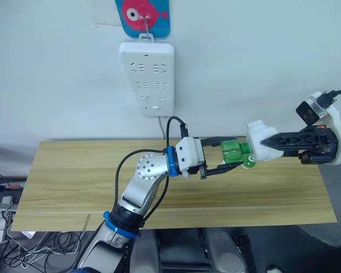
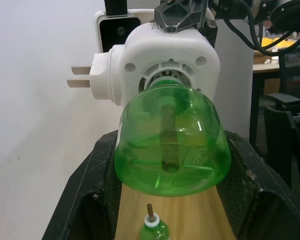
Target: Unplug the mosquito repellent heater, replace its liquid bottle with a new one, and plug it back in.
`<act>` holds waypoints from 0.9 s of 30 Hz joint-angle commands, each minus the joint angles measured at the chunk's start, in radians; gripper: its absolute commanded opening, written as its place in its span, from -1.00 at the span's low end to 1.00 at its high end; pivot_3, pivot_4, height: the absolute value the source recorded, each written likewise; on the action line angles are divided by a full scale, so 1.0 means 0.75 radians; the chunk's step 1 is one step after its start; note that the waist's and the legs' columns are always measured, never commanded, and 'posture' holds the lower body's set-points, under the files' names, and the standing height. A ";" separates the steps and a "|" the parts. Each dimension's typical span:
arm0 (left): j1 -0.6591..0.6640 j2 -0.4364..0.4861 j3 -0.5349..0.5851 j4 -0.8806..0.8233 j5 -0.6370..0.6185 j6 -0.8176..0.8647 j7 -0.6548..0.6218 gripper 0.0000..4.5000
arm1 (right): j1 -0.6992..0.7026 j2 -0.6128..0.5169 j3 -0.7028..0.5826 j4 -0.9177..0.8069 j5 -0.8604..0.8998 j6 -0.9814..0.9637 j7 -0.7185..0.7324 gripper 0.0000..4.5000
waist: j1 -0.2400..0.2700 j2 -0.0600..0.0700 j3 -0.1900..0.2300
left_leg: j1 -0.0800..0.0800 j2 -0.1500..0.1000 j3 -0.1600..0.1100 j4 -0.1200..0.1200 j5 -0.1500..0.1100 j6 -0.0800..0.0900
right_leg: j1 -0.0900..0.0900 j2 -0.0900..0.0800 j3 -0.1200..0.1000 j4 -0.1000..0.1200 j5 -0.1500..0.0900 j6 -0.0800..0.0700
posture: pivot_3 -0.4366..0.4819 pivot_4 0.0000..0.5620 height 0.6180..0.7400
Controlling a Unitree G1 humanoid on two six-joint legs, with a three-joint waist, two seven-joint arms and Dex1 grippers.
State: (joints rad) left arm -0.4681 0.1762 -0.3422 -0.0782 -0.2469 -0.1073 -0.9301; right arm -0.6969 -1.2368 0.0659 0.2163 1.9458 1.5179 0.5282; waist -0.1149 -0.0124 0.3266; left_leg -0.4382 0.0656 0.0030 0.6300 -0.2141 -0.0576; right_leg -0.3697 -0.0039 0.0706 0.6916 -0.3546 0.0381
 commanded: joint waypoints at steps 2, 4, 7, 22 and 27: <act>0.007 -0.001 -0.050 -0.069 -0.002 0.025 -0.020 0.00 | -0.041 0.019 -0.029 -0.078 0.035 -0.029 -0.013 0.32 | 0.000 0.000 0.000 | 0.000 0.000 0.000 0.000 0.000 0.000 | 0.000 0.000 0.000 0.000 0.000 0.000 | -0.64 0.23 1.00; 0.005 0.000 -0.050 -0.069 -0.003 0.028 -0.020 0.00 | -0.047 0.026 -0.032 -0.103 0.035 -0.036 -0.016 0.32 | 0.000 0.000 0.000 | 0.000 0.000 0.000 0.000 0.000 0.000 | 0.000 0.000 0.000 0.000 0.000 0.000 | -0.65 0.23 1.00; -0.009 -0.007 -0.051 -0.060 -0.001 0.031 -0.016 0.00 | -0.056 0.048 -0.029 -0.159 0.035 -0.068 -0.054 0.32 | 0.000 0.000 0.000 | 0.000 0.000 0.000 0.000 0.000 0.000 | 0.000 0.000 0.000 0.000 0.000 0.000 | -0.65 0.23 1.00; -0.016 -0.032 -0.045 -0.052 -0.017 0.017 -0.046 0.00 | 0.024 0.061 -0.049 -0.304 0.035 -0.136 -0.131 0.32 | -0.001 0.000 0.000 | -0.002 0.000 -0.001 0.000 0.001 -0.001 | -0.001 0.000 -0.001 0.000 0.000 0.000 | -0.66 0.20 1.00; -0.007 -0.034 -0.045 -0.062 -0.018 0.024 -0.035 0.00 | 0.011 0.044 -0.048 -0.307 0.035 -0.110 -0.011 0.65 | -0.001 0.000 0.000 | -0.002 0.000 -0.001 0.000 0.001 -0.001 | -0.001 0.000 -0.001 0.000 0.000 0.000 | -0.65 0.18 1.00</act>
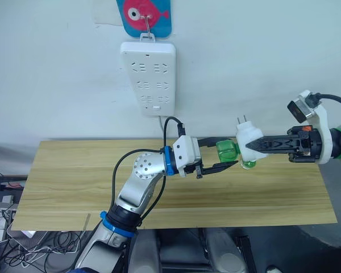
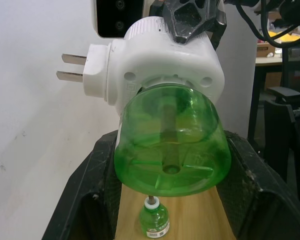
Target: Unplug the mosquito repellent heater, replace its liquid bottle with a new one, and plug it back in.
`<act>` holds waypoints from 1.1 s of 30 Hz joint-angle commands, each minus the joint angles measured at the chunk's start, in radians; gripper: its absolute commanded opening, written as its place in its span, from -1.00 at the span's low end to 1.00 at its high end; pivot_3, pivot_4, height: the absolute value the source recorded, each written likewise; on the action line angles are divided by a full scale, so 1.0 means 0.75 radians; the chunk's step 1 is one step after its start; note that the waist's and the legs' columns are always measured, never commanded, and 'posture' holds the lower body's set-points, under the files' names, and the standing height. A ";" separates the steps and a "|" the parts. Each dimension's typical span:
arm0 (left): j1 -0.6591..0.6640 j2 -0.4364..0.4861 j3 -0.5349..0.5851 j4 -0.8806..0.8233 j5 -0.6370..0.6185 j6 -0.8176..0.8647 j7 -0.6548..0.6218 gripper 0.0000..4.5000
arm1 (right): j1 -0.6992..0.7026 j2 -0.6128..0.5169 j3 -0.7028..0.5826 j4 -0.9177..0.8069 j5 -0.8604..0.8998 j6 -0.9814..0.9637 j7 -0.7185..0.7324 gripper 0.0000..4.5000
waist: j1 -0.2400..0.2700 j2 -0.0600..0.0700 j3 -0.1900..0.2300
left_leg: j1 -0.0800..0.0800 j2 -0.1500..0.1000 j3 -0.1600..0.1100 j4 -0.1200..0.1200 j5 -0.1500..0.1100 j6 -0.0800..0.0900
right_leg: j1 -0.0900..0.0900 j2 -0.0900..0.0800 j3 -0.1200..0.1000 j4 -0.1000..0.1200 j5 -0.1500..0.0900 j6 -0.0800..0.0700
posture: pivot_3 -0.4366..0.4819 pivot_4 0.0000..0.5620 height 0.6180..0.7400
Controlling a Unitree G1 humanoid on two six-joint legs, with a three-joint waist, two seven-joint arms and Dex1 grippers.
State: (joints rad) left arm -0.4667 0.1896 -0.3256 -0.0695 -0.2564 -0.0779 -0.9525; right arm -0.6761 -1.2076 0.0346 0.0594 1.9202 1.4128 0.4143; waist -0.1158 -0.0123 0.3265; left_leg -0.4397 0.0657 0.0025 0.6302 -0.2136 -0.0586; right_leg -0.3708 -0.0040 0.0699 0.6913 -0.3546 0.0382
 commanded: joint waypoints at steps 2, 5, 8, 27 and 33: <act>-0.002 -0.052 -0.065 -0.080 -0.006 -0.015 -0.001 0.00 | -0.011 -0.007 -0.008 -0.110 0.069 0.021 0.153 0.92 | 0.001 0.000 0.000 | -0.001 0.000 0.000 0.000 0.000 0.000 | 0.000 0.000 0.000 -0.001 0.000 0.000 | -0.65 0.18 1.00; 0.004 -0.056 -0.062 -0.092 -0.010 -0.008 0.012 0.00 | 0.020 -0.026 -0.009 -0.133 0.069 -0.001 0.156 0.97 | 0.000 0.000 0.000 | -0.001 0.000 -0.001 0.000 0.000 0.000 | 0.000 0.000 -0.001 -0.001 0.000 0.000 | -0.65 0.17 1.00; 0.003 -0.057 -0.063 -0.098 -0.014 -0.002 0.016 0.00 | 0.059 -0.031 -0.023 -0.166 0.069 -0.031 0.144 0.97 | 0.000 0.000 0.000 | -0.001 0.000 -0.001 0.000 0.000 0.001 | 0.000 0.000 -0.001 0.000 0.000 0.000 | -0.65 0.17 1.00; -0.030 -0.078 -0.017 -0.100 -0.059 0.077 0.059 0.00 | 0.626 -0.397 -0.244 -0.512 0.069 -0.088 0.506 0.97 | 0.004 0.000 0.000 | -0.002 0.000 -0.002 0.002 0.000 0.001 | 0.000 0.000 -0.002 0.001 0.000 0.000 | -0.65 0.14 1.00; -0.016 -0.062 -0.012 -0.110 -0.064 0.079 0.044 0.00 | 0.775 -0.433 -0.468 -0.192 0.037 -0.075 0.345 0.80 | 0.002 0.000 0.000 | -0.002 -0.001 -0.001 0.005 0.000 0.001 | 0.001 0.000 -0.001 0.003 0.000 0.001 | -0.66 0.16 1.00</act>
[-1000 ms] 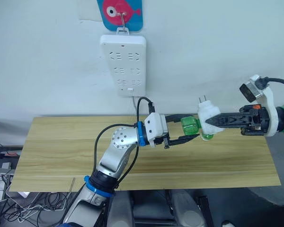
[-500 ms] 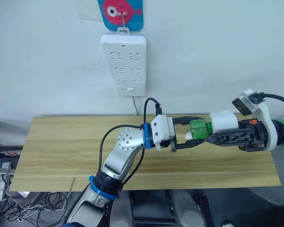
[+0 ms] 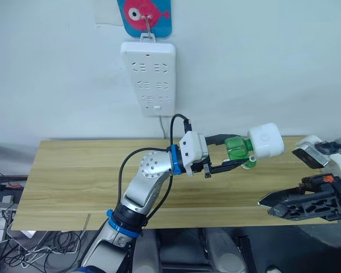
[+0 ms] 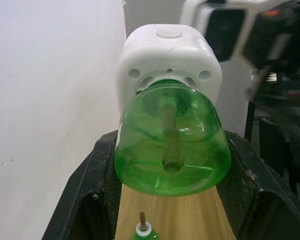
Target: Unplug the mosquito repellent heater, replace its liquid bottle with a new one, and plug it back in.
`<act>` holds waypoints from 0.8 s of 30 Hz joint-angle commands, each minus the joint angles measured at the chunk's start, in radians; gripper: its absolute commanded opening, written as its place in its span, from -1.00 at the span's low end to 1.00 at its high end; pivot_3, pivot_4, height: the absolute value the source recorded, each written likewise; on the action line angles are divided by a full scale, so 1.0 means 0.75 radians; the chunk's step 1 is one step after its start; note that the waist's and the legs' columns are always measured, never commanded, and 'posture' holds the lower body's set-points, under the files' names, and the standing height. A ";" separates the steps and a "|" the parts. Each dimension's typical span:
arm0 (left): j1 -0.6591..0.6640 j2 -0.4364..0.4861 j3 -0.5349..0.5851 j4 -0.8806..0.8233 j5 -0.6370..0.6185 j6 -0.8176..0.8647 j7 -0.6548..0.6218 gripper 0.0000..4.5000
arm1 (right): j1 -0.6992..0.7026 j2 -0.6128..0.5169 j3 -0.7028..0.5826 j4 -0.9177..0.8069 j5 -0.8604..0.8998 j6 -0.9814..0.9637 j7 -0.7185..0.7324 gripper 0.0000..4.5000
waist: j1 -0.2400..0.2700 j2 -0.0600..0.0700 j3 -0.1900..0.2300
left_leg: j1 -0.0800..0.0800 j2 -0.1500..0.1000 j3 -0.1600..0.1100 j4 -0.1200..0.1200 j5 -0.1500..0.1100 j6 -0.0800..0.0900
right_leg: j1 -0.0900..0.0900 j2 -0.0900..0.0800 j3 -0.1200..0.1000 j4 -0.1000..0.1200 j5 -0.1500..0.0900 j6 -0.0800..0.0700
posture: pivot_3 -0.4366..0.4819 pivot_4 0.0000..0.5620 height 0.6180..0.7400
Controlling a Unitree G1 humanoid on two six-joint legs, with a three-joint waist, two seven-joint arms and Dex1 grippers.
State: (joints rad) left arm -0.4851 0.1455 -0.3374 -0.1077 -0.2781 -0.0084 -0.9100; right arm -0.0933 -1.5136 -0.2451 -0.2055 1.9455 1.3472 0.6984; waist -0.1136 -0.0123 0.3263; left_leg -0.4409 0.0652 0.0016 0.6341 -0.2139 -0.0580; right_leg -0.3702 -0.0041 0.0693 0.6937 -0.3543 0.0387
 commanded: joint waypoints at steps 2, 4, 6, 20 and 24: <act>0.018 0.005 0.002 -0.064 -0.037 -0.017 -0.021 0.00 | -0.045 -0.030 -0.099 0.275 -0.032 0.031 -0.023 0.55 | -0.001 0.000 0.000 | 0.001 0.000 0.000 0.002 0.000 0.000 | 0.000 0.000 0.001 0.002 0.000 0.000 | -0.69 0.16 1.00; 0.023 0.011 0.000 -0.069 -0.040 -0.017 -0.029 0.00 | -0.119 -0.018 -0.075 0.363 -0.090 0.040 -0.013 0.22 | -0.004 0.000 0.000 | 0.002 0.000 0.001 0.002 0.000 0.000 | 0.000 0.000 0.001 0.003 0.000 0.000 | -0.69 0.16 1.00; 0.027 0.014 -0.004 -0.077 -0.043 -0.013 -0.037 0.00 | -0.217 0.013 -0.031 0.429 -0.135 0.053 -0.012 -0.13 | -0.007 0.000 0.000 | 0.002 0.000 0.001 0.002 0.000 0.000 | 0.000 0.000 0.002 0.003 0.000 0.000 | -0.69 0.16 1.00; 0.028 0.016 -0.014 -0.102 -0.047 0.010 -0.041 0.00 | -0.566 0.264 0.205 0.341 0.036 0.078 -0.195 -0.98 | -0.028 0.000 0.000 | 0.000 0.000 0.000 0.002 0.000 0.000 | 0.000 0.000 0.001 0.002 0.000 0.001 | -0.64 0.19 1.00; 0.032 0.017 -0.007 -0.106 -0.046 0.015 -0.046 0.00 | -0.554 0.251 0.201 0.360 0.036 0.092 -0.224 -0.98 | -0.029 0.000 0.000 | 0.000 0.000 0.000 0.002 0.000 0.000 | 0.000 0.000 0.001 0.002 0.000 0.001 | -0.64 0.19 1.00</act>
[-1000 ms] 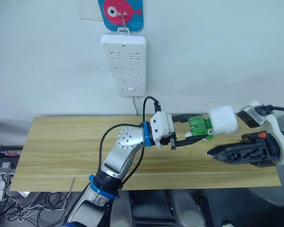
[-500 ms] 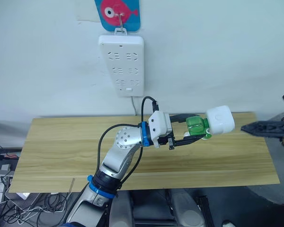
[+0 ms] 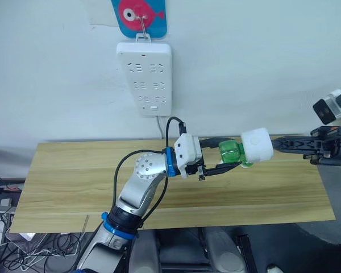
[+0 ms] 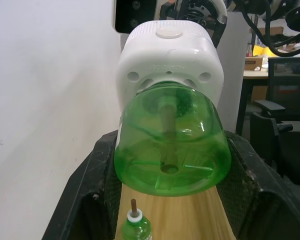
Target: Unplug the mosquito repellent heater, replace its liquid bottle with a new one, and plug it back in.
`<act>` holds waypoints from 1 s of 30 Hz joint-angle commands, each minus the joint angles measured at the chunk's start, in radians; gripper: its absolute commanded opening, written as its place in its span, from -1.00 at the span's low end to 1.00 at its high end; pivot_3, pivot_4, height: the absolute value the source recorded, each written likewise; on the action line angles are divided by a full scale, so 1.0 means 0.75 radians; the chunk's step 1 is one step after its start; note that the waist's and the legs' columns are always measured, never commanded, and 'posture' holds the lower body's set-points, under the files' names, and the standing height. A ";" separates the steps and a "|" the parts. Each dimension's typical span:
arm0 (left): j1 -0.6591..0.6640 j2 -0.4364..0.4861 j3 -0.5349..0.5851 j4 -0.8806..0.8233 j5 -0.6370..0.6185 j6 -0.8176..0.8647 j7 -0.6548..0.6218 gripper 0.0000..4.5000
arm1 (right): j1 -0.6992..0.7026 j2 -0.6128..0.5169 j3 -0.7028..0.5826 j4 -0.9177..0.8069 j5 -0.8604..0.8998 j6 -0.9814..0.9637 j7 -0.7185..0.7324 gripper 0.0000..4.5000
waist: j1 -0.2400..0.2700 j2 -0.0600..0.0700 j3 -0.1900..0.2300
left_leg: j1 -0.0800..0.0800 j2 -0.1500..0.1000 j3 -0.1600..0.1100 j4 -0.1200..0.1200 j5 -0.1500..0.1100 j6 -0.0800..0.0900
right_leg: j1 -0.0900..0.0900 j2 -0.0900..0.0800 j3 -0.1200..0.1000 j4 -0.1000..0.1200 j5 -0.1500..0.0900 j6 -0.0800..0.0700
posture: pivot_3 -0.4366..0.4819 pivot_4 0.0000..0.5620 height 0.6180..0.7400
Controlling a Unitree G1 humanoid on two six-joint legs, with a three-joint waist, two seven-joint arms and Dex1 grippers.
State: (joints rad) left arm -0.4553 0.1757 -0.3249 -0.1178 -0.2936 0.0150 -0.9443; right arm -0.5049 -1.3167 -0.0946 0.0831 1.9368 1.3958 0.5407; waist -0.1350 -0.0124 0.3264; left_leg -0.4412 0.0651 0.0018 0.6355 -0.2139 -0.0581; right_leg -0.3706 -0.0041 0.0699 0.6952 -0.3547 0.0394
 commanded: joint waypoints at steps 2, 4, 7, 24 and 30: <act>-0.003 -0.020 -0.021 -0.096 -0.027 -0.014 -0.002 0.00 | -0.002 -0.022 0.000 -0.006 0.047 0.035 -0.026 -0.98 | -0.002 0.000 0.000 | 0.000 0.000 0.000 0.000 0.000 0.000 | 0.000 0.000 0.000 0.000 0.000 0.000 | -0.64 0.19 1.00; 0.001 -0.018 -0.019 -0.101 -0.030 -0.011 -0.003 0.00 | 0.003 -0.038 -0.002 0.011 0.047 0.052 -0.027 -0.98 | -0.002 0.000 0.000 | 0.000 0.000 0.000 0.000 0.000 0.000 | 0.000 0.000 0.000 0.000 0.000 0.000 | -0.64 0.19 1.00; 0.005 -0.017 -0.019 -0.107 -0.034 -0.007 -0.004 0.00 | 0.010 -0.061 -0.011 0.055 0.037 0.091 -0.001 -0.98 | -0.002 0.000 0.000 | 0.000 0.000 0.000 0.000 0.000 0.000 | 0.000 0.000 0.000 0.000 0.000 0.000 | -0.64 0.20 1.00; 0.014 -0.006 -0.022 -0.137 -0.064 0.034 -0.015 0.00 | -0.187 0.326 -0.076 0.252 -0.588 0.085 0.013 -0.98 | -0.006 0.000 0.000 | 0.001 0.000 0.001 0.002 0.000 0.000 | 0.000 0.000 0.001 0.001 0.000 0.000 | -0.63 0.21 1.00; 0.001 -0.014 -0.006 -0.149 -0.072 0.082 0.005 0.00 | -0.118 0.423 -0.156 0.113 -0.392 0.197 -0.081 -0.98 | 0.003 0.000 0.000 | -0.001 0.000 0.000 0.002 0.000 0.000 | 0.000 0.000 0.000 0.001 0.000 0.000 | -0.61 0.23 1.00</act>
State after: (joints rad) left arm -0.4479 0.1722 -0.3356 -0.1851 -0.3185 0.0810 -0.9449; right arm -0.6070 -0.9766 -0.1680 0.2214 1.5630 1.5099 0.4833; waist -0.1326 -0.0124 0.3265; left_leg -0.4433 0.0650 0.0013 0.6370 -0.2141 -0.0577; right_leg -0.3707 -0.0039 0.0698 0.6953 -0.3548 0.0395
